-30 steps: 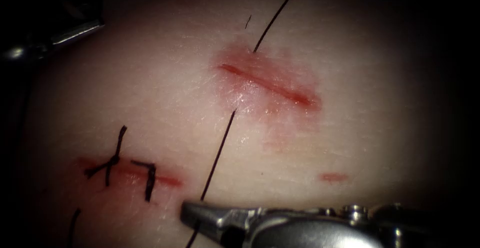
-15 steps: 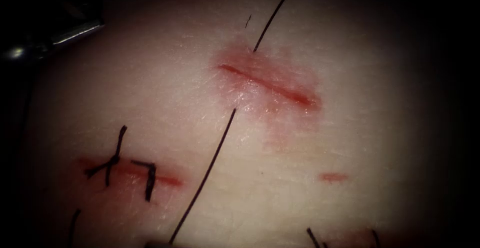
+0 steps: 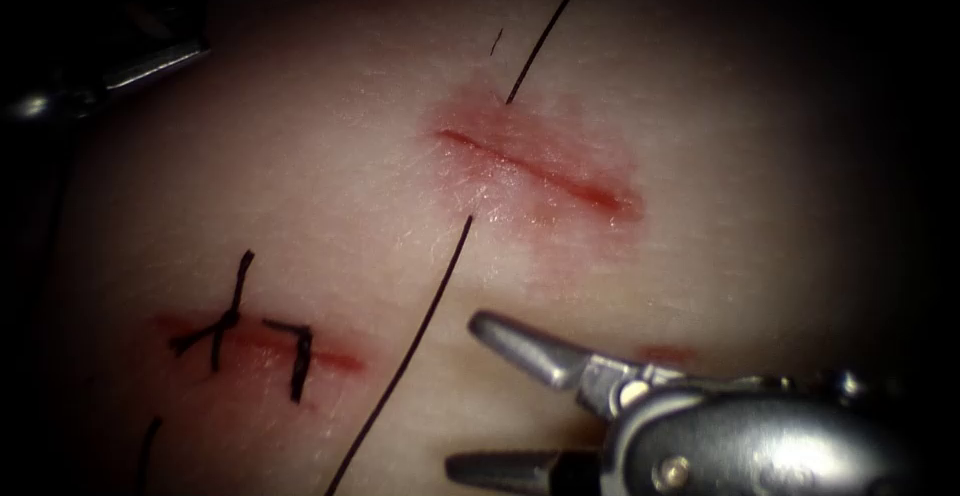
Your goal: Wound Closure
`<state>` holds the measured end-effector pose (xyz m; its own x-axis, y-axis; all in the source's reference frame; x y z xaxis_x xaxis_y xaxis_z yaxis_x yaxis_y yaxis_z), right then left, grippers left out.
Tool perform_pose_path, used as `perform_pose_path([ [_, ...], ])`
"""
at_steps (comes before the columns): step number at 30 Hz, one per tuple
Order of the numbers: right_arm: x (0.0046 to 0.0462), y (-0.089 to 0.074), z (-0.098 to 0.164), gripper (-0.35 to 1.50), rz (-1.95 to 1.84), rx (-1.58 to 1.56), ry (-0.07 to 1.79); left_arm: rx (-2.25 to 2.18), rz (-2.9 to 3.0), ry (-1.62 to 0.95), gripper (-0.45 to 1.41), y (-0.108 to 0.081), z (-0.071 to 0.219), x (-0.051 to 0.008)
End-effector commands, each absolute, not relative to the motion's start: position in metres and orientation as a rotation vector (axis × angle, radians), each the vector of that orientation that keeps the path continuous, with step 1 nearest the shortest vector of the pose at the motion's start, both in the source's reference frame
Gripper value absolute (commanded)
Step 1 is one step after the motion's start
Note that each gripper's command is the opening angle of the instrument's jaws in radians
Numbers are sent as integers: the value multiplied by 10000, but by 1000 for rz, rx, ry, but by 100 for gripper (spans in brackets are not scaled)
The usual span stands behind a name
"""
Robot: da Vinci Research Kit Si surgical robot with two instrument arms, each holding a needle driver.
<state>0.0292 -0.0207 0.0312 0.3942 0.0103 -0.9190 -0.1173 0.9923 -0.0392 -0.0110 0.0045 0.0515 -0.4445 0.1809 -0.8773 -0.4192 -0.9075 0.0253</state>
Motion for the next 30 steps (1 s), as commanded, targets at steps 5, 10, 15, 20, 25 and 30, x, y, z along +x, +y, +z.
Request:
perform_pose_path([
  [5, 297, -183, 356, 98, 67, -139, 1127, -1404, 2379, 340, -45, 44, 521, -115],
  [10, 309, -174, 402, 113, 52, -146, 1091, -1404, 2379, 341, -45, 44, 521, -115],
  [15, 332, -174, 450, 115, 16, -149, 1072, -1404, 2379, 342, -45, 44, 522, -116],
  [20, 340, -179, 471, 68, -5, -162, 1062, -1402, 2382, 340, -45, 44, 522, -116],
  [25, 329, -186, 467, -35, -13, -165, 1078, -1402, 2382, 340, -45, 44, 522, -116],
  [30, 322, -188, 442, -35, -4, -160, 1068, -1402, 2382, 340, -45, 44, 522, -116],
])
